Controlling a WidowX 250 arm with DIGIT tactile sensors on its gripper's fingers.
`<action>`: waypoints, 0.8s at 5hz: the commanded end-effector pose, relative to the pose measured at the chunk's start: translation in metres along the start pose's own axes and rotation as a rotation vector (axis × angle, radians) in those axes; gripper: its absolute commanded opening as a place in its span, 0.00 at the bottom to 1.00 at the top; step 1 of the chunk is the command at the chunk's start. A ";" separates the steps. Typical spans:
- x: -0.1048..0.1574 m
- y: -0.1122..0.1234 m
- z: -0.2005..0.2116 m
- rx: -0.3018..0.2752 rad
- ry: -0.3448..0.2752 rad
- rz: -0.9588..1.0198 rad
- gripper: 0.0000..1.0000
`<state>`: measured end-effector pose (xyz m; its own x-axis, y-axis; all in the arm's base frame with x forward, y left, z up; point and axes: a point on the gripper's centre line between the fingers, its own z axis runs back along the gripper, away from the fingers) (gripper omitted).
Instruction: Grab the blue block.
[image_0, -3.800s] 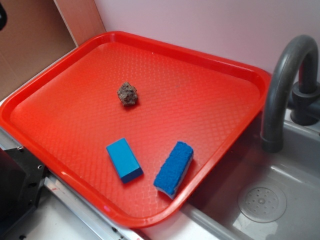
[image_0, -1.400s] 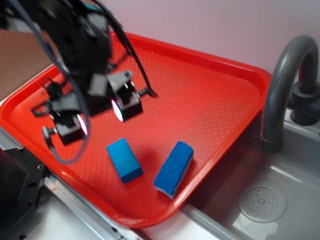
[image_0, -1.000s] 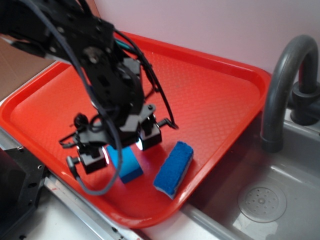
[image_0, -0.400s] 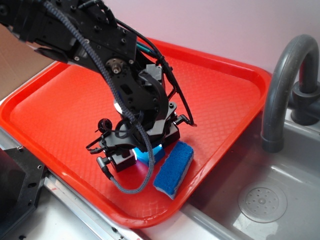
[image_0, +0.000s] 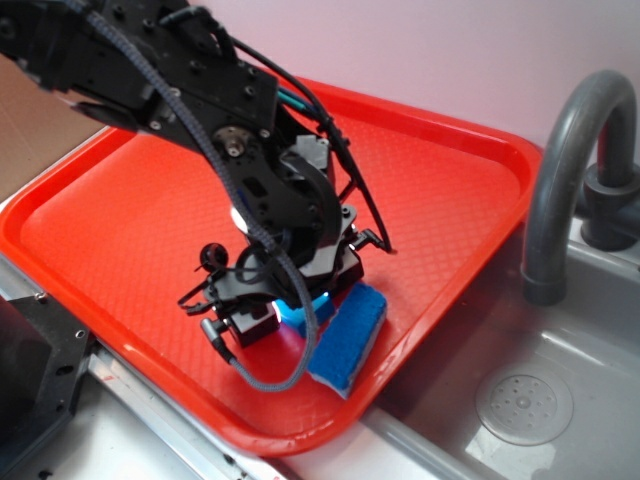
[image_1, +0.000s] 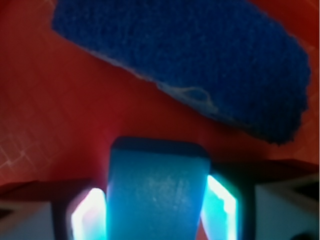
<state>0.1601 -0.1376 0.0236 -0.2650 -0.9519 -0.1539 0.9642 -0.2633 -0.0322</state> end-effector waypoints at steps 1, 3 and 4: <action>-0.070 -0.009 0.083 0.102 -0.099 0.505 0.00; -0.112 -0.028 0.156 0.113 -0.152 1.012 0.00; -0.127 -0.037 0.179 -0.031 -0.234 1.265 0.00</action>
<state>0.1721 -0.0252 0.2098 0.8392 -0.5423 0.0405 0.5434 0.8391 -0.0259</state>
